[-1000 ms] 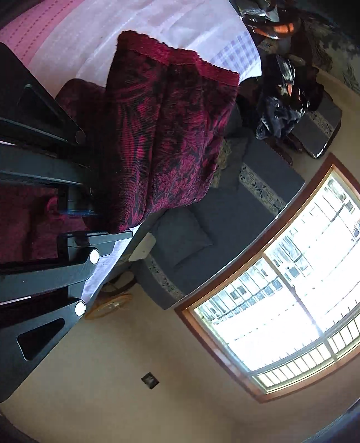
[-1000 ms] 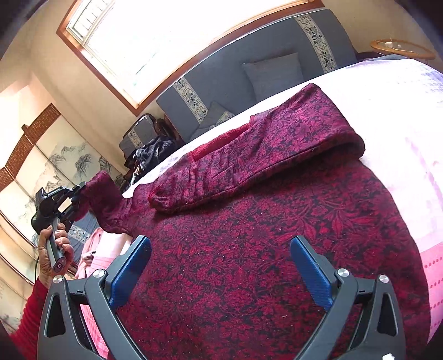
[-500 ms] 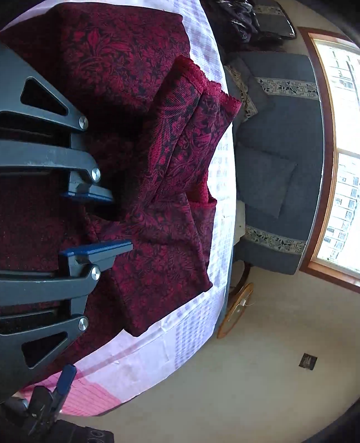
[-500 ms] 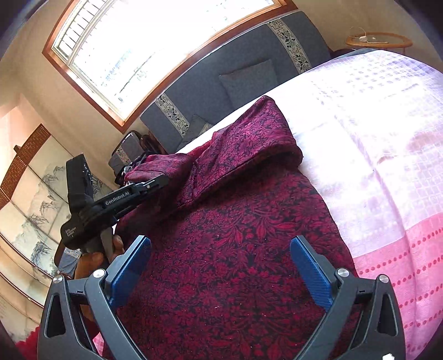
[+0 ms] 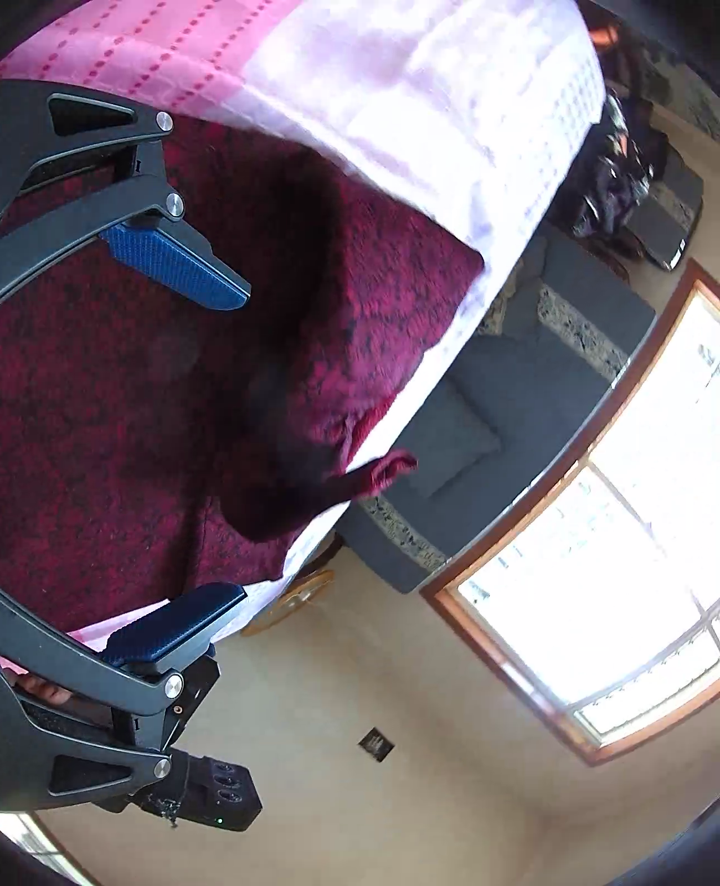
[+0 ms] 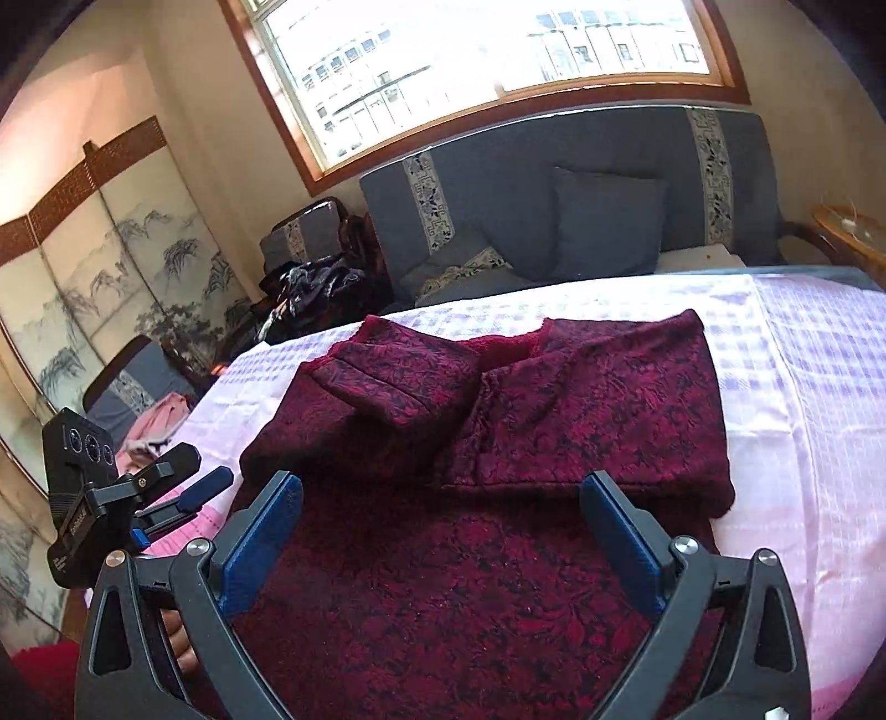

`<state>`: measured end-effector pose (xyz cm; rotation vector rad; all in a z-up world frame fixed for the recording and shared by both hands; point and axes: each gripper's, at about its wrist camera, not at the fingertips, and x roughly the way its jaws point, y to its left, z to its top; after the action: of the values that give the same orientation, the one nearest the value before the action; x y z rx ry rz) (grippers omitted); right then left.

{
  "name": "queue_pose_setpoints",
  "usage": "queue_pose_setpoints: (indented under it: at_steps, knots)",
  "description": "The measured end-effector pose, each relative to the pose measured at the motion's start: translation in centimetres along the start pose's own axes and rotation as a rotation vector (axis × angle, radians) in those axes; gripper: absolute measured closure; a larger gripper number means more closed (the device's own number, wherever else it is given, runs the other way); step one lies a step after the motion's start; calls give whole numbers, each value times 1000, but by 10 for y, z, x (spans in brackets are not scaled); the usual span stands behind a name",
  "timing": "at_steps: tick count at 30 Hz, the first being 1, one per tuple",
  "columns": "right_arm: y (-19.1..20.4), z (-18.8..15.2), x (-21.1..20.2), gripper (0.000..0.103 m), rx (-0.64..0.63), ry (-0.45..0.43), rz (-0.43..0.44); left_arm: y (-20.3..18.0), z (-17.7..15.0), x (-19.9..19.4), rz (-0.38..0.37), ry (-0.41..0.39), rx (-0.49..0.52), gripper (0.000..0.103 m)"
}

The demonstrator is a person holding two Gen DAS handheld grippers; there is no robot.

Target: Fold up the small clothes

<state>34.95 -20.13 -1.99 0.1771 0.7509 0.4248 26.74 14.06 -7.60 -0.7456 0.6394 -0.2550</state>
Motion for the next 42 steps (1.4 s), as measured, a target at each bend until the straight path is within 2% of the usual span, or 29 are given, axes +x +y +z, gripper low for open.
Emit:
queue_pose_setpoints:
  at_steps: [2,3,5,6,8,10,11,12,14,17,19,22,23,26,28,30,31,34,35,36,37,39,40,42]
  knots:
    - [36,9,29,3,-135,42,-55,28,-9,5,40,16,-78,4]
    - [52,10,44,4,-194,65,-67,30,-14,0,62,-33,-48,5]
    - [79,11,69,11,-311,73,-178,27,-17,-7,43,-75,-47,5]
    - [87,13,79,16,-361,54,-239,23,-19,-8,63,-81,-18,5]
    - [94,17,102,17,-411,69,-292,12,-22,0,78,-56,29,5]
    - [86,23,126,46,-386,129,-317,6,-25,5,79,-34,64,5]
    - [79,27,133,81,-353,153,-326,3,-25,5,85,-41,71,5]
    - [66,31,134,97,-289,172,-308,2,-26,3,84,-51,71,5]
    - [32,37,120,95,-109,138,-218,5,-27,4,86,-55,48,5]
    - [-29,32,88,95,136,75,-156,13,-26,7,90,-51,-11,5]
    - [-75,21,68,95,307,45,-90,16,-26,7,96,-57,-24,5]
    - [-126,-4,54,95,462,49,12,15,-26,10,107,-46,-12,5]
    - [-135,-13,55,89,499,68,54,14,-27,10,112,-44,-7,5]
    - [-154,-35,59,83,596,89,136,15,-25,11,115,-43,-8,4]
    - [-167,-44,57,76,685,63,222,15,-24,11,121,-44,-11,4]
    - [-177,-47,53,61,770,16,287,15,-24,13,128,-41,-10,4]
    - [-182,-47,49,57,798,-12,303,14,-25,13,132,-39,-9,3]
    - [-185,-37,44,53,784,-50,255,14,-23,14,137,-35,-7,2]
    - [-183,-31,45,65,753,-37,215,14,-24,14,137,-36,-7,2]
    - [-180,-25,49,92,722,-14,174,14,-23,14,139,-36,-9,2]
    - [-177,-19,57,93,696,24,140,14,-24,14,141,-36,-11,2]
    - [-165,-7,72,94,655,55,140,13,-24,13,145,-40,-15,2]
    - [-152,1,78,94,618,66,162,14,-25,13,146,-41,-18,2]
    - [-119,17,86,94,531,71,273,14,-25,13,146,-40,-21,1]
